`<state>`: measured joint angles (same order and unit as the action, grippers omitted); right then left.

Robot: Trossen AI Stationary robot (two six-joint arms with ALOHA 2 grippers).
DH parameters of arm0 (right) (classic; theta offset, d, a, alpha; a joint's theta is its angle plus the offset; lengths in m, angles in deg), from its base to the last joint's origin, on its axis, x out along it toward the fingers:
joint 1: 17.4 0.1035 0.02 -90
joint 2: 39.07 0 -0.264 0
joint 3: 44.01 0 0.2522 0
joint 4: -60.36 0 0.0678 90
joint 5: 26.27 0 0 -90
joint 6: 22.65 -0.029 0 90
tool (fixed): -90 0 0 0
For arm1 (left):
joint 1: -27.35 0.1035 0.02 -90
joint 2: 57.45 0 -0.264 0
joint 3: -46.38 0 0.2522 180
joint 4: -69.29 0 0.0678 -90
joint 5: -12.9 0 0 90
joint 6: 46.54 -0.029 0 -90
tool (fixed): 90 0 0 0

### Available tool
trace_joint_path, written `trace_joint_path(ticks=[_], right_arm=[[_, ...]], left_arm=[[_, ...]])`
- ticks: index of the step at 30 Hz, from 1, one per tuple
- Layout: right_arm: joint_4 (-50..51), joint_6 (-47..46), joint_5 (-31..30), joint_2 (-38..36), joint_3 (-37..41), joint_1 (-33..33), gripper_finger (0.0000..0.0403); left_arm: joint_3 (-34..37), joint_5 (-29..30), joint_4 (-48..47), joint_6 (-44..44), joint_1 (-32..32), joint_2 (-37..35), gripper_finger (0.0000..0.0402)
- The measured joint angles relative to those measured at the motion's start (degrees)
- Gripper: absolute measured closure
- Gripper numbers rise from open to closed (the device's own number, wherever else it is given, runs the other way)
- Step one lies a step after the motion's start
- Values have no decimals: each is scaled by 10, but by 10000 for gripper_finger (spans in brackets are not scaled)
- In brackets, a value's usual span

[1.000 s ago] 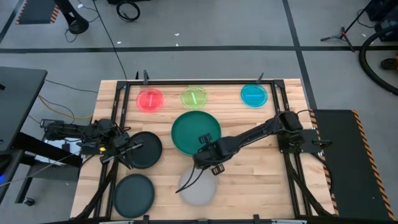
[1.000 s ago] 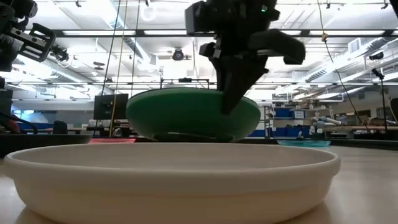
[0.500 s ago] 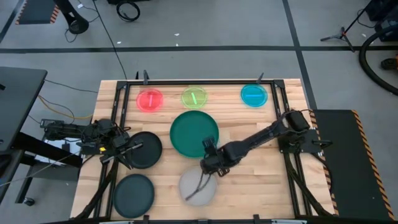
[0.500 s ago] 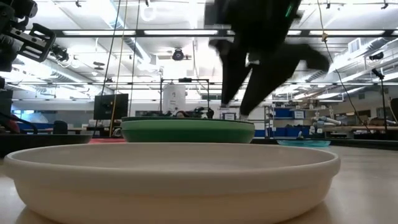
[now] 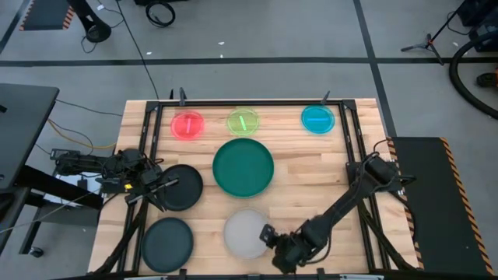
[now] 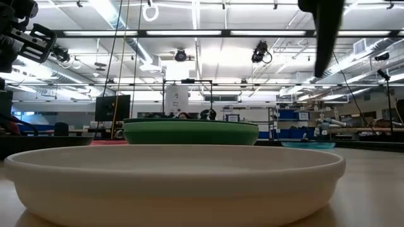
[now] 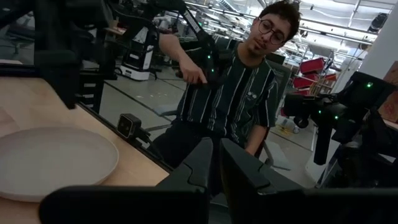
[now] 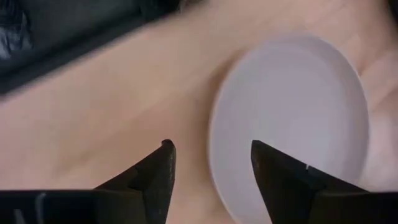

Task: Stack plastic plates
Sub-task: Stack the dark blue plate on the black plate

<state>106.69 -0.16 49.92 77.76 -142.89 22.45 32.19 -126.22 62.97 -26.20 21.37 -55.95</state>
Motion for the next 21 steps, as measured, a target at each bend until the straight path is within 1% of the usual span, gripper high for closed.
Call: trace_joint_path(ticks=[2, 5, 10, 16, 21], right_arm=[[-12, -18, 0, 13, 0, -2, 204], [-4, -51, 5, 22, 0, -13, 220], [7, -96, -16, 9, 0, -26, 226], [5, -132, -46, -54, 0, -20, 218], [10, -210, -62, -127, 0, -13, 218]], left_arm=[[0, 0, 0, 0, 0, 0, 363], [0, 0, 0, 0, 0, 0, 363], [0, 0, 0, 0, 0, 0, 363], [0, 0, 0, 0, 0, 0, 363], [0, 0, 0, -1, 0, 0, 363]])
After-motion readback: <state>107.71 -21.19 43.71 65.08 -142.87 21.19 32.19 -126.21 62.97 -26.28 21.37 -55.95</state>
